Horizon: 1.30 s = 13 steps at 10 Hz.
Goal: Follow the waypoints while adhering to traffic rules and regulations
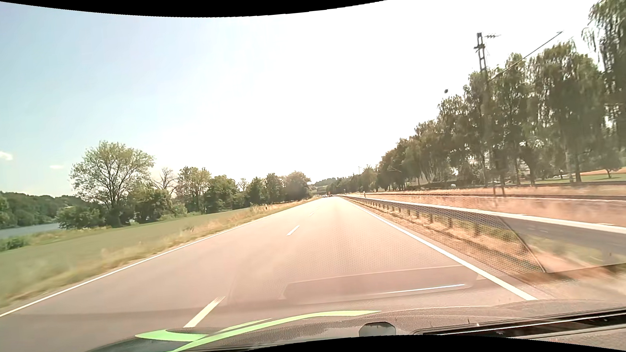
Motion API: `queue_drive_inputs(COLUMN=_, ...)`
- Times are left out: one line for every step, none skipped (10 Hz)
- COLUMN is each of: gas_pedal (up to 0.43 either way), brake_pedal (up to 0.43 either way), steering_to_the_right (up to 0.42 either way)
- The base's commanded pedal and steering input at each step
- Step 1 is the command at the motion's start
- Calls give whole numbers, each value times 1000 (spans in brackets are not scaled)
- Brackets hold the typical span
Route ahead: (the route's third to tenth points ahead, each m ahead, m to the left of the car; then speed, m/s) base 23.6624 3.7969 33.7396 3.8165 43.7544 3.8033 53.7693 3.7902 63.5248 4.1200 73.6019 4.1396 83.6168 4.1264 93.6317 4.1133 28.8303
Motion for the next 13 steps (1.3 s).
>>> queue_drive_inputs(gas_pedal=268, brake_pedal=0, steering_to_the_right=0)
queue_drive_inputs(gas_pedal=280, brake_pedal=0, steering_to_the_right=-1)
queue_drive_inputs(gas_pedal=287, brake_pedal=0, steering_to_the_right=-1)
queue_drive_inputs(gas_pedal=287, brake_pedal=0, steering_to_the_right=0)
queue_drive_inputs(gas_pedal=287, brake_pedal=0, steering_to_the_right=-1)
queue_drive_inputs(gas_pedal=280, brake_pedal=0, steering_to_the_right=-1)
queue_drive_inputs(gas_pedal=260, brake_pedal=0, steering_to_the_right=-1)
queue_drive_inputs(gas_pedal=240, brake_pedal=0, steering_to_the_right=-1)
queue_drive_inputs(gas_pedal=228, brake_pedal=0, steering_to_the_right=-1)
queue_drive_inputs(gas_pedal=220, brake_pedal=0, steering_to_the_right=-1)
queue_drive_inputs(gas_pedal=220, brake_pedal=0, steering_to_the_right=-1)
queue_drive_inputs(gas_pedal=228, brake_pedal=0, steering_to_the_right=-1)
queue_drive_inputs(gas_pedal=240, brake_pedal=0, steering_to_the_right=-1)
